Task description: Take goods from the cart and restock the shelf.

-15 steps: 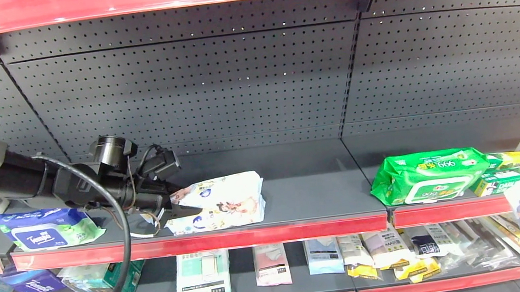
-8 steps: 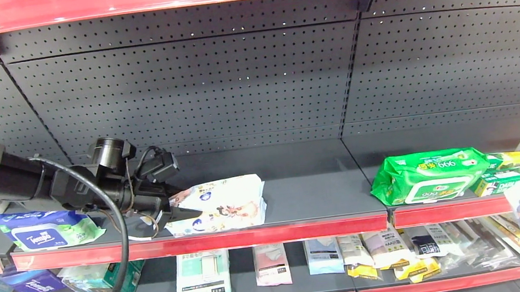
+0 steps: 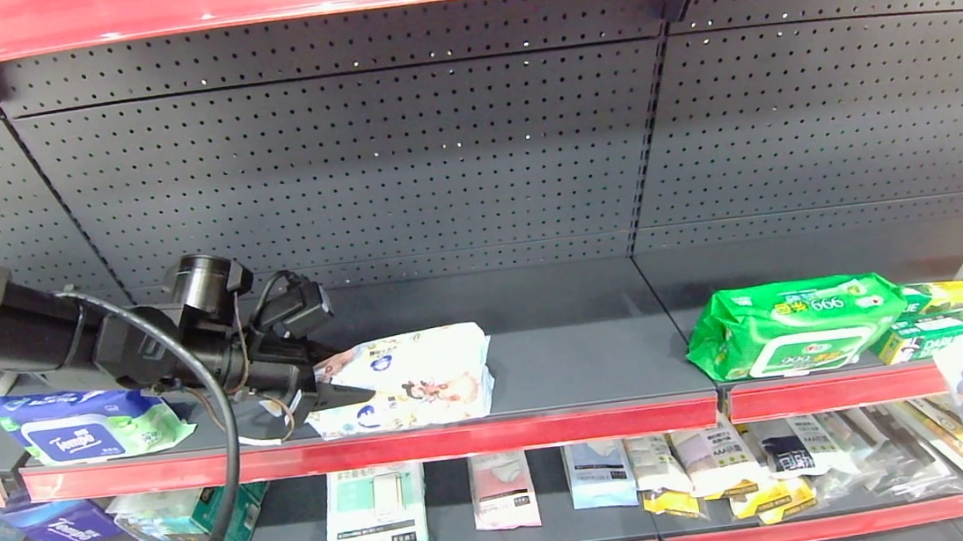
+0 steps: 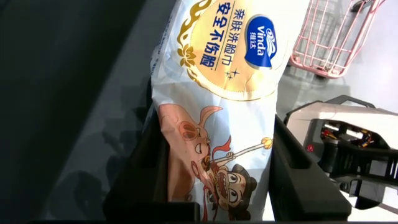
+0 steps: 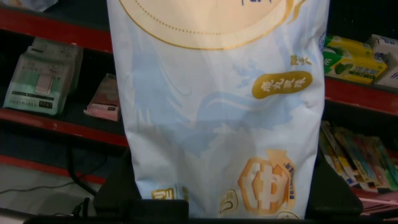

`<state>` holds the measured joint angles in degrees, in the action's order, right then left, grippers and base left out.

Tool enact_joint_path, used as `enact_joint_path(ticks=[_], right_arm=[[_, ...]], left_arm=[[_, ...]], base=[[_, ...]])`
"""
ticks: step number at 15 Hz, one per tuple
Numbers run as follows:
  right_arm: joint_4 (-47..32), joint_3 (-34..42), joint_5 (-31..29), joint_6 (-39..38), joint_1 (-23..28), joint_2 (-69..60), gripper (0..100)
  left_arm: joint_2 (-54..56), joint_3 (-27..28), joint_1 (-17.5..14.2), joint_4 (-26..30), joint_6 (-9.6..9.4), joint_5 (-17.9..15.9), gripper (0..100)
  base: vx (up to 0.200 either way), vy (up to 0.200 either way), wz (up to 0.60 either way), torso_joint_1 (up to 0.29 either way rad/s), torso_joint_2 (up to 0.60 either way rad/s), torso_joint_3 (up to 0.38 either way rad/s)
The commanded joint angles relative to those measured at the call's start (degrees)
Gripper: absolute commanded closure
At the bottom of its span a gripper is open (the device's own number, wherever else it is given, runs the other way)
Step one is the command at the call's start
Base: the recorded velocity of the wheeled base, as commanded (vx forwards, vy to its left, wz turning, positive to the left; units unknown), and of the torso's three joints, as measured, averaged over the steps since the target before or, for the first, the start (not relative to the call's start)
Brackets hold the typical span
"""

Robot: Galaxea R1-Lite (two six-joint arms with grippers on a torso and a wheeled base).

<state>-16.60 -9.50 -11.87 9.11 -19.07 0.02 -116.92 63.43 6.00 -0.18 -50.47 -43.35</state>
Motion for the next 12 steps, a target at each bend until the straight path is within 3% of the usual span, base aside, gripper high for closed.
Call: enact_joint_path(ticks=[1, 10, 11, 12], right_arm=[[-0.01, 0.00, 0.01, 0.03, -0.01, -0.02, 100], [-0.01, 0.00, 0.01, 0.03, -0.01, -0.02, 100], [-0.01, 0.00, 0.01, 0.03, -0.01, -0.02, 100], [-0.01, 0.00, 0.01, 0.03, -0.01, -0.02, 100]], left_arm=[[-0.24, -0.15, -0.02, 0.01, -0.07, 0.20, 100], [-0.24, 0.12, 0.15, -0.26, -0.33, 0.46, 100], [-0.24, 0.12, 0.15, -0.26, -0.33, 0.46, 0], [-0.06, 0.12, 0.15, -0.17, -0.33, 0.46, 0]], base=[[0.000, 0.000, 0.00, 0.000, 0.00, 0.000], [0.000, 0.000, 0.00, 0.000, 0.00, 0.000], [0.000, 0.000, 0.00, 0.000, 0.00, 0.000], [0.000, 0.000, 0.00, 0.000, 0.00, 0.000]])
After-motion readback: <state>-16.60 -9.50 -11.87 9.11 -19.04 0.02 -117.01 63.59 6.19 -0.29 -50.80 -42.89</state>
